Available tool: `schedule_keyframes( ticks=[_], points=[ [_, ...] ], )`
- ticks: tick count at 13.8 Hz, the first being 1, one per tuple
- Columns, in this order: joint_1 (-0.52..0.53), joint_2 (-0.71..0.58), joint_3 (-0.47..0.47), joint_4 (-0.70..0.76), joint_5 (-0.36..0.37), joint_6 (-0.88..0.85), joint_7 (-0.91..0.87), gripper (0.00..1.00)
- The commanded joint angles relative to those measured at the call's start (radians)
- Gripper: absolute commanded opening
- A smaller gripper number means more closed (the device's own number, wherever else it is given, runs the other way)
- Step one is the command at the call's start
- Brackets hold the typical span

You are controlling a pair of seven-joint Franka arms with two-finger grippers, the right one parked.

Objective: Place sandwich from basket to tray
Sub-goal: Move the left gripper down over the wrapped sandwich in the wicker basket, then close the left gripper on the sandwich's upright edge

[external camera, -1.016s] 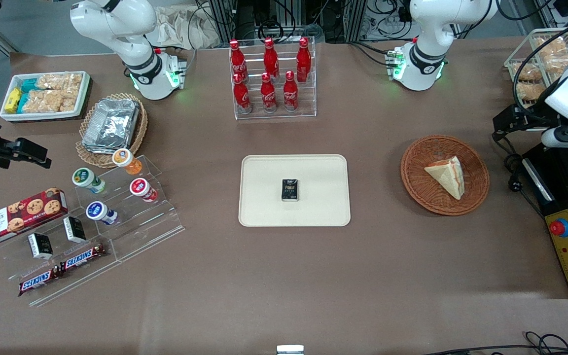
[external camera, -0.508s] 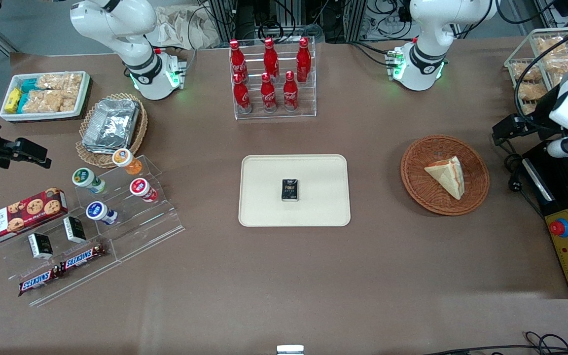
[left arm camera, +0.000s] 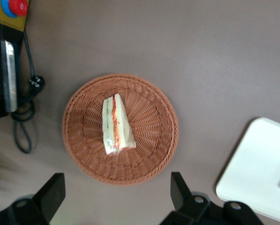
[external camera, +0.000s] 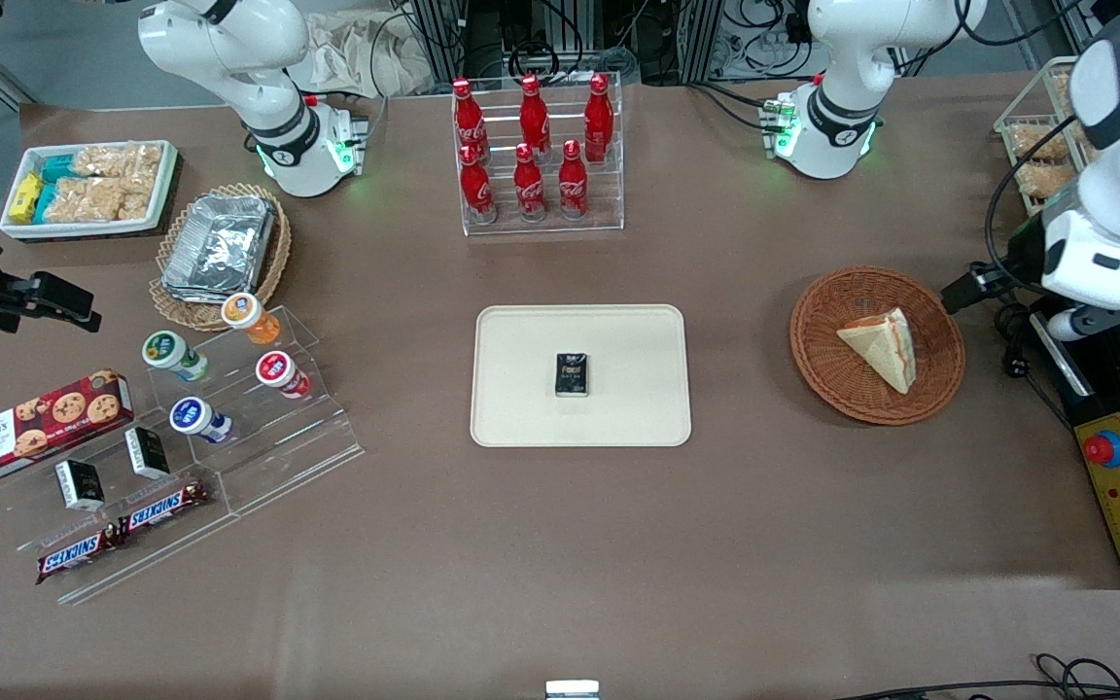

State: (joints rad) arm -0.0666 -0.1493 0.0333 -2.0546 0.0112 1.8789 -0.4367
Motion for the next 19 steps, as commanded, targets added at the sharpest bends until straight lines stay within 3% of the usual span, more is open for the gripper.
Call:
schedule_keyframes(
  ticks=[1,8,19],
  points=[
    [0.028,-0.102,-0.007,-0.202,0.013,0.132,-0.068,1.0],
    [0.036,-0.092,-0.006,-0.452,0.055,0.426,-0.063,1.0],
    [0.036,0.128,0.065,-0.621,0.056,0.854,-0.059,1.0]
  ],
)
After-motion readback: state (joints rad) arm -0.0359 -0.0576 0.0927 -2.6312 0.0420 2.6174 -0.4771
